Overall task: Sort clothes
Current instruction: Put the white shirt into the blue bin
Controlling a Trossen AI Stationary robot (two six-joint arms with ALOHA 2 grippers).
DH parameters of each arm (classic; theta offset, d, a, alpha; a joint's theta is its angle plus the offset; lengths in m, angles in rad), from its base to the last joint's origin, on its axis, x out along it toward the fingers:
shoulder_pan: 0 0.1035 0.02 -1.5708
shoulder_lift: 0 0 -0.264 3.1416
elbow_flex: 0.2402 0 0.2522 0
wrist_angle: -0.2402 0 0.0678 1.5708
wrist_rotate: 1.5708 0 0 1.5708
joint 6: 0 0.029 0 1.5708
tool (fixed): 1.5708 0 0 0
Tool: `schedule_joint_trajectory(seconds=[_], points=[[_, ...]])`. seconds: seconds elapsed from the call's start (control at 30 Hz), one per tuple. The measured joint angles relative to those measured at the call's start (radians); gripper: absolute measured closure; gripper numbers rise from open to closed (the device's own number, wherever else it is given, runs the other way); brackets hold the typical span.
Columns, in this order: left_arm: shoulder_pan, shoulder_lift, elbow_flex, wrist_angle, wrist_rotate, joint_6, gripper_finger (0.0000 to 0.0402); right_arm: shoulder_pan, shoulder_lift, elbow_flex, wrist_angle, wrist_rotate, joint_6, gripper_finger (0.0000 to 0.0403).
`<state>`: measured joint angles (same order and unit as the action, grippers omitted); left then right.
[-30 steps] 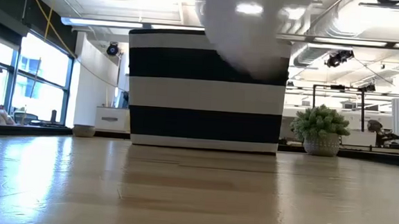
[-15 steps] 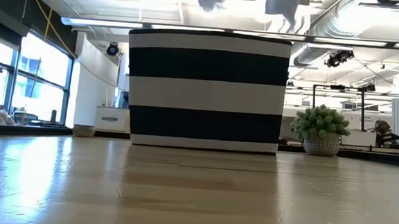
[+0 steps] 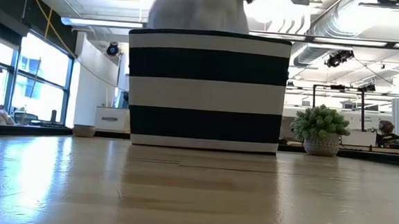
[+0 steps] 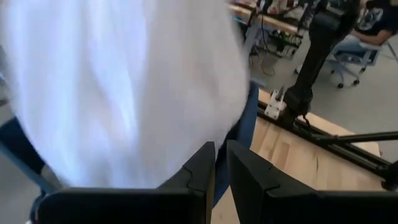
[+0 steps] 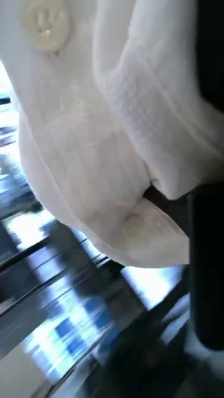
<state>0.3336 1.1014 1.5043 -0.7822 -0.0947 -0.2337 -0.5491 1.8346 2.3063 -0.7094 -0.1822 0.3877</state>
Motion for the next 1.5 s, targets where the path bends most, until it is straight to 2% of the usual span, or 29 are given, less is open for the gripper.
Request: schedule_joint_trajectory(seconds=[0.13, 0.27, 0.47, 0.63, 0.8, 0.93, 1.07, 1.13, 1.2, 1.27, 1.37, 1.4, 1.5], points=[[0.0, -0.036, 0.001, -0.012, -0.017, 0.0, 0.0363, 0.0, 0.05, -0.035, -0.25, 0.07, -0.063, 0.0386], [0.0, -0.053, 0.001, -0.027, -0.024, -0.001, 0.0363, 0.0, 0.104, -0.174, -0.392, 0.204, -0.14, 0.0386], [0.0, -0.053, 0.001, -0.077, -0.024, -0.02, 0.0363, 0.001, 0.148, -0.487, -0.238, 0.102, -0.074, 0.0383], [0.0, -0.047, 0.001, -0.116, -0.024, -0.026, 0.0363, -0.002, 0.171, -0.579, -0.196, 0.097, -0.075, 0.0356], [0.0, -0.047, 0.001, -0.134, -0.026, -0.027, 0.0363, -0.003, 0.17, -0.443, -0.345, 0.095, -0.116, 0.0287], [0.0, -0.047, 0.001, -0.138, -0.028, -0.031, 0.0363, -0.001, 0.169, -0.197, -0.592, 0.073, -0.091, 0.0243], [0.0, -0.047, 0.001, -0.139, -0.026, -0.046, 0.0363, 0.0, 0.166, 0.049, -0.788, -0.023, 0.023, 0.0228], [0.0, -0.047, 0.001, -0.138, -0.019, -0.045, 0.0363, -0.001, 0.086, -0.011, -0.719, -0.093, 0.124, 0.0227], [0.0, -0.047, 0.001, -0.138, -0.015, -0.045, 0.0363, -0.005, 0.019, -0.079, -0.62, -0.105, 0.231, 0.0227], [0.0, -0.047, 0.001, -0.138, -0.012, -0.041, 0.0363, 0.004, -0.022, -0.131, -0.506, -0.035, 0.273, 0.0226], [0.0, -0.047, 0.001, -0.139, -0.011, -0.005, 0.0363, 0.026, -0.034, -0.193, -0.291, 0.162, 0.243, 0.0226], [0.0, -0.047, 0.001, -0.138, -0.005, 0.01, 0.0363, 0.029, -0.03, -0.217, -0.218, 0.198, 0.239, 0.0226], [0.0, -0.047, 0.001, -0.139, 0.022, 0.057, 0.0363, 0.031, -0.006, -0.297, 0.027, 0.213, 0.24, 0.0226]])
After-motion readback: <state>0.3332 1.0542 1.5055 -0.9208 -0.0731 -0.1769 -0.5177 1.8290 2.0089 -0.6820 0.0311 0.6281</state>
